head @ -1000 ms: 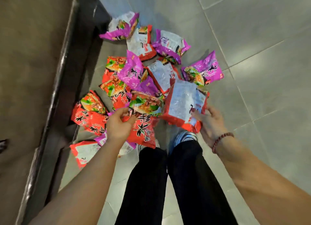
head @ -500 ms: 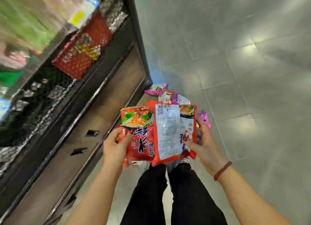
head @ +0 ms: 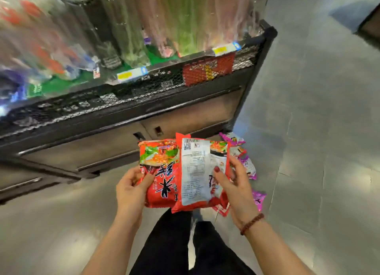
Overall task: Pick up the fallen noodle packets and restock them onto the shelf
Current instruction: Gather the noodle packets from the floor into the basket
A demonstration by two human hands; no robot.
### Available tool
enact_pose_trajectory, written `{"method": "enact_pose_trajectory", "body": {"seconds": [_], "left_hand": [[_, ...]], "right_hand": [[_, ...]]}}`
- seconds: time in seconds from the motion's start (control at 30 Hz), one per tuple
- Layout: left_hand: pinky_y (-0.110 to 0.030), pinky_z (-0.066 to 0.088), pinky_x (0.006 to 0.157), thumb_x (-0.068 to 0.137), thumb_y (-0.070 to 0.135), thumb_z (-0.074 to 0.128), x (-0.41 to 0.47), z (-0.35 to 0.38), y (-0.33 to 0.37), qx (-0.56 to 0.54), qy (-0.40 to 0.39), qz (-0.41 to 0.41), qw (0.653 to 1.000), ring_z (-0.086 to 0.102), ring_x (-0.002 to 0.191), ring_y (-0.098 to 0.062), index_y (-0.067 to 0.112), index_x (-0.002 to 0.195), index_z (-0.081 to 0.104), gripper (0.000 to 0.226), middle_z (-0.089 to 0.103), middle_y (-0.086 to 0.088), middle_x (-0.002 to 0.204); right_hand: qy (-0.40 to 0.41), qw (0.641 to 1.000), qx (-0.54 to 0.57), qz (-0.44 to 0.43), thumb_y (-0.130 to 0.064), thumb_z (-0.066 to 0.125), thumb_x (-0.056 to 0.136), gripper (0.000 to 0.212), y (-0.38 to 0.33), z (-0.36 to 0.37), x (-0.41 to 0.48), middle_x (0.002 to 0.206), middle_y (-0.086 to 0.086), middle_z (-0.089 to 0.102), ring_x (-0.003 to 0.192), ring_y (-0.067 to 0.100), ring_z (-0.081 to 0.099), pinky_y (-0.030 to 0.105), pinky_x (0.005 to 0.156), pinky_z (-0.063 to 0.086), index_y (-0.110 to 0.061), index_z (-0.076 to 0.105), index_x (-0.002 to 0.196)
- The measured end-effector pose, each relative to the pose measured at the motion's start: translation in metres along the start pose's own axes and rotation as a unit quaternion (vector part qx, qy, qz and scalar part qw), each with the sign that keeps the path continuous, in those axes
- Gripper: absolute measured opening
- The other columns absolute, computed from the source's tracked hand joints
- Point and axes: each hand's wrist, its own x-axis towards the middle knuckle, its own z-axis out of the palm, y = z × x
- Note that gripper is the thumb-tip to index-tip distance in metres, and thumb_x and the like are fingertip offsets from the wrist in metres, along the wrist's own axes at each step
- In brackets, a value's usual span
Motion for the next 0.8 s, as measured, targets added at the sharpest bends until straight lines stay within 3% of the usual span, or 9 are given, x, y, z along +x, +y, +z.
{"method": "enact_pose_trajectory", "body": {"seconds": [0.07, 0.17, 0.3, 0.43, 0.57, 0.63, 0.73, 0.8], "left_hand": [[-0.032, 0.056, 0.064, 0.085, 0.001, 0.068, -0.021, -0.021, -0.012, -0.027, 0.049, -0.007, 0.998, 0.067, 0.075, -0.024, 0.014, 0.093, 0.066, 0.015, 0.071, -0.013, 0.090], [-0.030, 0.056, 0.062, 0.085, 0.005, 0.070, -0.043, -0.061, -0.020, -0.072, 0.117, -0.010, 0.991, 0.068, 0.068, -0.018, 0.013, 0.095, 0.066, 0.014, 0.071, -0.009, 0.084], [-0.021, 0.053, 0.057, 0.085, 0.000, 0.068, -0.067, -0.128, -0.037, -0.114, 0.222, 0.001, 0.968, 0.066, 0.062, -0.009, 0.009, 0.101, 0.066, 0.018, 0.069, -0.006, 0.082], [-0.034, 0.051, 0.073, 0.085, -0.001, 0.068, -0.094, -0.201, -0.067, -0.183, 0.314, -0.008, 0.932, 0.064, 0.082, -0.027, 0.009, 0.103, 0.066, 0.021, 0.069, -0.016, 0.093], [-0.028, 0.054, 0.066, 0.086, -0.003, 0.065, -0.122, -0.279, -0.101, -0.242, 0.385, -0.018, 0.890, 0.064, 0.082, -0.027, 0.015, 0.096, 0.067, 0.020, 0.070, -0.009, 0.089], [-0.026, 0.056, 0.062, 0.087, -0.001, 0.064, -0.134, -0.325, -0.117, -0.270, 0.409, -0.035, 0.871, 0.065, 0.083, -0.028, 0.013, 0.103, 0.068, 0.021, 0.071, -0.010, 0.092], [-0.042, 0.056, 0.079, 0.087, 0.001, 0.066, -0.155, -0.393, -0.138, -0.292, 0.450, -0.057, 0.842, 0.067, 0.095, -0.036, 0.006, 0.115, 0.065, 0.029, 0.069, -0.021, 0.107], [-0.046, 0.054, 0.081, 0.087, 0.002, 0.066, -0.170, -0.436, -0.149, -0.297, 0.473, -0.071, 0.827, 0.067, 0.094, -0.039, 0.012, 0.107, 0.066, 0.022, 0.069, -0.020, 0.105]], "right_hand": [[-0.035, 0.999, -0.019, 0.006, -0.016, 0.068, 0.081, 0.040, 0.002, 0.010, -0.004, 0.117, 0.001, 0.069, 0.112, 0.021, 0.064, 0.036, 0.089, 0.054, -0.022, 0.058, 0.119], [-0.089, 0.994, -0.022, 0.063, -0.008, 0.063, 0.087, 0.037, 0.011, 0.036, -0.012, 0.118, 0.005, 0.069, 0.113, 0.026, 0.063, 0.049, 0.096, 0.051, -0.021, 0.057, 0.122], [-0.184, 0.976, -0.087, 0.073, -0.009, 0.064, 0.085, 0.042, 0.031, 0.090, -0.033, 0.115, 0.004, 0.070, 0.112, 0.024, 0.064, 0.051, 0.100, 0.047, -0.016, 0.056, 0.125], [-0.289, 0.943, -0.136, 0.094, -0.010, 0.067, 0.083, 0.043, 0.058, 0.156, -0.063, 0.115, 0.005, 0.070, 0.113, 0.027, 0.063, 0.044, 0.094, 0.052, -0.018, 0.057, 0.124], [-0.364, 0.907, -0.181, 0.109, -0.045, 0.089, 0.056, 0.067, 0.089, 0.235, -0.107, 0.117, 0.011, 0.068, 0.113, 0.033, 0.062, 0.058, 0.099, 0.046, -0.022, 0.064, 0.114], [-0.390, 0.893, -0.199, 0.102, -0.047, 0.090, 0.051, 0.064, 0.110, 0.278, -0.133, 0.116, 0.010, 0.069, 0.112, 0.032, 0.063, 0.058, 0.099, 0.046, -0.026, 0.067, 0.108], [-0.427, 0.872, -0.211, 0.113, -0.050, 0.090, 0.049, 0.073, 0.143, 0.338, -0.173, 0.117, 0.010, 0.069, 0.113, 0.032, 0.062, 0.058, 0.099, 0.045, -0.023, 0.065, 0.112], [-0.446, 0.859, -0.223, 0.113, -0.046, 0.089, 0.053, 0.075, 0.160, 0.373, -0.198, 0.118, 0.010, 0.068, 0.114, 0.032, 0.062, 0.058, 0.099, 0.046, -0.019, 0.062, 0.117]]}}
